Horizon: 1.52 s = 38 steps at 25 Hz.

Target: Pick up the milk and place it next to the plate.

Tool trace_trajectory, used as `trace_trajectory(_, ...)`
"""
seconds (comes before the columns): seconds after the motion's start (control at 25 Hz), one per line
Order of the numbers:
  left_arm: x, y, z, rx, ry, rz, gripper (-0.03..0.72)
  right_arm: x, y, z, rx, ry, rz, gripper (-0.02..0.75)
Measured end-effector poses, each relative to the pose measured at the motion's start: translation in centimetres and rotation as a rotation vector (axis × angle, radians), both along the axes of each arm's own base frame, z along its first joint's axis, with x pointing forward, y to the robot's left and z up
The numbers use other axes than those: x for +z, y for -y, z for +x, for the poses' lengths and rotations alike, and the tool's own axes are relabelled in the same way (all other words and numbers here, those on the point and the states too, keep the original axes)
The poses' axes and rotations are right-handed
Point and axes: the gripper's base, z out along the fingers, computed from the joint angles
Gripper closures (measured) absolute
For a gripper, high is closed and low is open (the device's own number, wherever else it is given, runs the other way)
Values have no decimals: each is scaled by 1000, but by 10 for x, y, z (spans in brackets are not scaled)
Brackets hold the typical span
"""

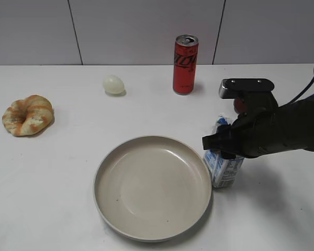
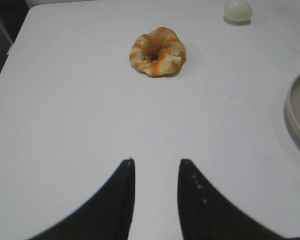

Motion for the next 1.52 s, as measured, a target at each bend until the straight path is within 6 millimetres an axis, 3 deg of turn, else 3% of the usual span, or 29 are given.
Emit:
trace_trajectory(0.36,0,0,0,0,0,0,459,0,0,0,21,3,-16,402)
trace_trajectory(0.6,0,0,0,0,0,0,459,-2,1,-1,20,-13,-26,172)
trace_trajectory(0.8,0,0,0,0,0,0,459,2,1,-2,20,-3,-20,117)
trace_trajectory(0.96,0,0,0,0,0,0,459,31,-1,1,18,74,20,112)
trace_trajectory(1.16,0,0,0,0,0,0,459,91,-1,3,73,148,-9,112)
trace_trajectory(1.32,0,0,0,0,0,0,459,127,11,-14,189,86,-167,112)
trace_trajectory(1.52,0,0,0,0,0,0,459,141,42,-44,235,-53,-302,112)
